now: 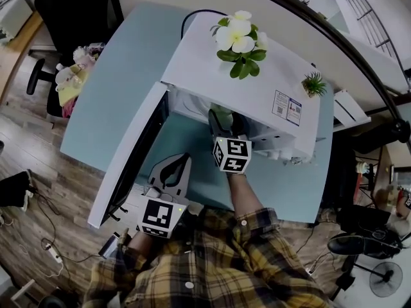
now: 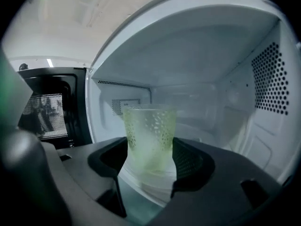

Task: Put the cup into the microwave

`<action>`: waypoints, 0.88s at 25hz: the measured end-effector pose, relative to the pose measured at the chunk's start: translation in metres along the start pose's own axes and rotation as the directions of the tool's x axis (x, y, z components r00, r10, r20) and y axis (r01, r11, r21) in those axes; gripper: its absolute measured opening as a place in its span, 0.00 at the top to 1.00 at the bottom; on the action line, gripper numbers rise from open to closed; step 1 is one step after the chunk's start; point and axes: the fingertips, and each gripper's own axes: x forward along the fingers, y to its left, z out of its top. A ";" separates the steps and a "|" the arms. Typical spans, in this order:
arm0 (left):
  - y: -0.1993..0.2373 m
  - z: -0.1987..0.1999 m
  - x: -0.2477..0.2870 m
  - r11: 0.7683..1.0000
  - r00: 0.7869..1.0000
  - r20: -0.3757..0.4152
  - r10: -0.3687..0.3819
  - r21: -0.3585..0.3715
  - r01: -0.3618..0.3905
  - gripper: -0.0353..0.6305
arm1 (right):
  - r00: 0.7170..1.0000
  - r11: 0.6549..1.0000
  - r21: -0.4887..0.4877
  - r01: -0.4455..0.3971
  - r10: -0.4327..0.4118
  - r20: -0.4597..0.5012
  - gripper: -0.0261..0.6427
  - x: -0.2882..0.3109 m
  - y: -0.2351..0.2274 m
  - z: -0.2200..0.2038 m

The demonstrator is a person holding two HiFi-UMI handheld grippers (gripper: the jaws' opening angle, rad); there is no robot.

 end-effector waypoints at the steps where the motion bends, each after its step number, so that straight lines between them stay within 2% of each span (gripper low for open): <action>1: 0.000 -0.001 -0.001 1.000 1.000 -0.002 0.003 0.000 -0.003 0.96 | 1.000 1.000 -0.001 0.006 -0.006 -0.011 0.51 0.002 -0.001 -0.002; 6: 0.007 -0.002 -0.007 1.000 1.000 -0.005 0.021 0.000 -0.021 0.96 | 1.000 1.000 -0.015 0.011 -0.012 -0.024 0.53 0.001 0.003 -0.009; 12: 0.012 0.000 -0.011 1.000 1.000 0.001 0.029 0.002 -0.029 0.96 | 1.000 1.000 0.016 -0.025 0.025 0.004 0.52 -0.001 0.010 -0.005; 22: 0.014 0.001 -0.016 1.000 1.000 0.011 0.022 0.008 -0.022 0.96 | 1.000 0.999 0.037 -0.020 0.020 0.000 0.50 -0.011 0.011 -0.005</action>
